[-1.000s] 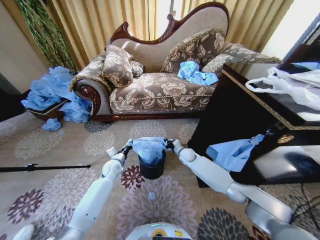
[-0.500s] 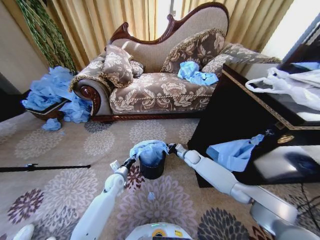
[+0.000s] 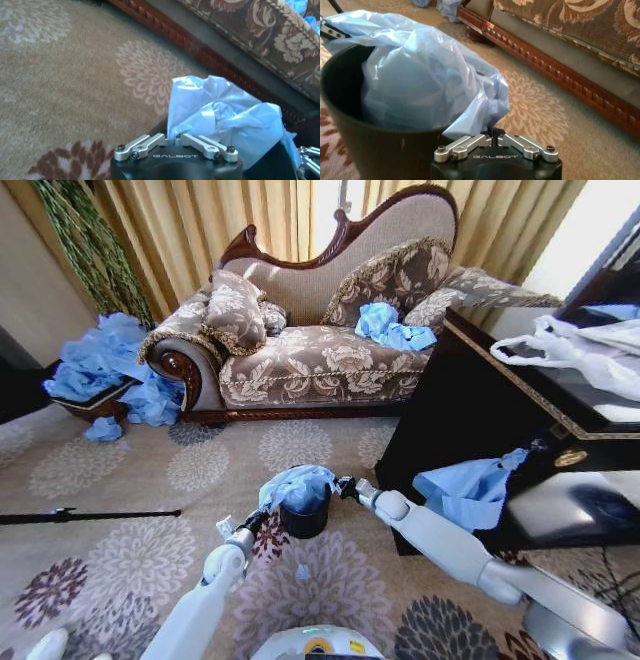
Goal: Place a garbage bag over the trash bin.
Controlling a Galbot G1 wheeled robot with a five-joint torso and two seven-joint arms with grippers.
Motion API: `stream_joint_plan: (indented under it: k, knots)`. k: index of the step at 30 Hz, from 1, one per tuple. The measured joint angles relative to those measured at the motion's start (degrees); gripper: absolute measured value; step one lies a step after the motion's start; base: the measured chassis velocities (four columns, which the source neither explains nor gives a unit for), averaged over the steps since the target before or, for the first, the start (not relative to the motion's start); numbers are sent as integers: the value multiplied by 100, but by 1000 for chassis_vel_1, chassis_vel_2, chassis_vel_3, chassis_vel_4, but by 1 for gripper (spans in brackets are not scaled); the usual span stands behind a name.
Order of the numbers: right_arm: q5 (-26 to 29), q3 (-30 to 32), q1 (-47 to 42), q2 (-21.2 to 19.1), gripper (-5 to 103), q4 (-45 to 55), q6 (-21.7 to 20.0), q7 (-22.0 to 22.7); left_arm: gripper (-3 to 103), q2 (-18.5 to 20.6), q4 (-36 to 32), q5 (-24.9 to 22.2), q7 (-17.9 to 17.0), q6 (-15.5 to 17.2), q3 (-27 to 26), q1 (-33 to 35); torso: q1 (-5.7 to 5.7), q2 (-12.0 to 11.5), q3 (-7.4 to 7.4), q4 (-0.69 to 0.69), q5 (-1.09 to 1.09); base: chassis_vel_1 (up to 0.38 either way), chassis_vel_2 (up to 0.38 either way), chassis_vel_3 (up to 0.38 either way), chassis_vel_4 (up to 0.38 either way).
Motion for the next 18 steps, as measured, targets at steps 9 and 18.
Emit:
stream_joint_plan:
  k: [9,18]
  knots:
    - [30,197,-324,-289,0,415,-11,310,0,48,-398,150,59,-13,-49,307,0,0,0,0,0,0,0,0,0]
    - [200,665,-550,-291,0,795,-173,1034,0,153,-886,258,2,-143,-225,333,0,0,1,1,1,0,0,0,0]
